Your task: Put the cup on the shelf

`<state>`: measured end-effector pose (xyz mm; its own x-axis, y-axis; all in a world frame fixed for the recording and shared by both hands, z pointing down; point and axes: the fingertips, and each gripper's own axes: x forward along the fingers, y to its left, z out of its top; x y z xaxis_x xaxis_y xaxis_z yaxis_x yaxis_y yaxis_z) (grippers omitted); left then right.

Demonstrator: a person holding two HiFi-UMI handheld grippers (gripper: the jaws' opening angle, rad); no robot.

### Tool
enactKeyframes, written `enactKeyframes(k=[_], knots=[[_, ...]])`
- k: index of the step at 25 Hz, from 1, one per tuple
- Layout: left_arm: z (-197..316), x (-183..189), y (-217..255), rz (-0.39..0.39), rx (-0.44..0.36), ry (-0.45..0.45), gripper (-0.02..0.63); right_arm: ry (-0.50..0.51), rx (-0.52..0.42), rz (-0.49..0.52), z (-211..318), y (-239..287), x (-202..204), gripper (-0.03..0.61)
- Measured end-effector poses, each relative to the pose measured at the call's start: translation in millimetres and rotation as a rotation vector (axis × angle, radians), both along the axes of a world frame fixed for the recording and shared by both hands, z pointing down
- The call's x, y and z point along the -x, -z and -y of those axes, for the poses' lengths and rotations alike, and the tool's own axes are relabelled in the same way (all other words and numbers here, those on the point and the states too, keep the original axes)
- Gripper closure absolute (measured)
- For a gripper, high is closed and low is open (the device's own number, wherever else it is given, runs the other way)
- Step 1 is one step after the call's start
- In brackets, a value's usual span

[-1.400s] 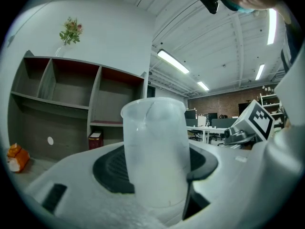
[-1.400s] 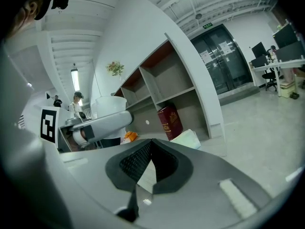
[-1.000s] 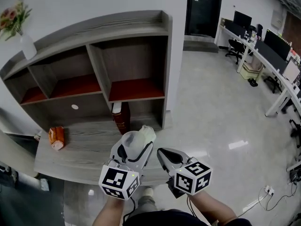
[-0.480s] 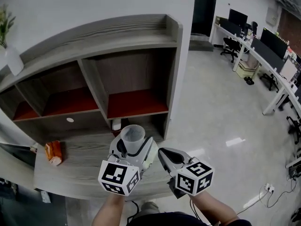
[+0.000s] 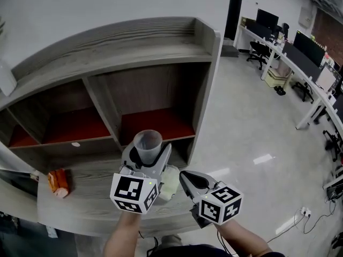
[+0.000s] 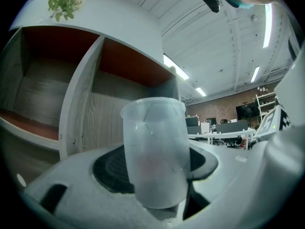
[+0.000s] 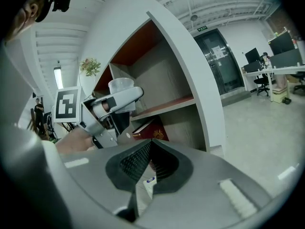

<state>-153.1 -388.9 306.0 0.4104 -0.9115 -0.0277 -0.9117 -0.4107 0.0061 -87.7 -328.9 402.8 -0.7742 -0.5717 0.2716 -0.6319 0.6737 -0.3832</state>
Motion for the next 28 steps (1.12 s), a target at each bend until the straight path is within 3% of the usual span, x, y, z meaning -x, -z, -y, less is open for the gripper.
enactKeyframes(k=[10, 14, 19, 24, 28], knots=[[49.9, 9.1, 17.3, 0.025, -0.070, 0.012, 0.344, -0.018, 0.053, -0.020, 10.7, -19.4, 4.2, 0.578], [61.6, 6.6, 17.8, 0.110, -0.117, 0.018, 0.344, -0.039, 0.072, -0.021, 16.5, -26.4, 0.2, 0.578], [71.1, 0.2, 15.2, 0.296, -0.147, 0.030, 0.342, -0.049, 0.091, -0.017, 21.5, -32.8, 0.0, 0.578], [85.1, 2.4, 20.0, 0.294, -0.144, 0.020, 0.342, -0.061, 0.109, -0.024, 23.4, -39.4, 0.1, 0.578], [93.2, 3.1, 12.5, 0.330, -0.084, 0.040, 0.339, -0.069, 0.113, -0.031, 22.4, -41.3, -1.7, 0.577]])
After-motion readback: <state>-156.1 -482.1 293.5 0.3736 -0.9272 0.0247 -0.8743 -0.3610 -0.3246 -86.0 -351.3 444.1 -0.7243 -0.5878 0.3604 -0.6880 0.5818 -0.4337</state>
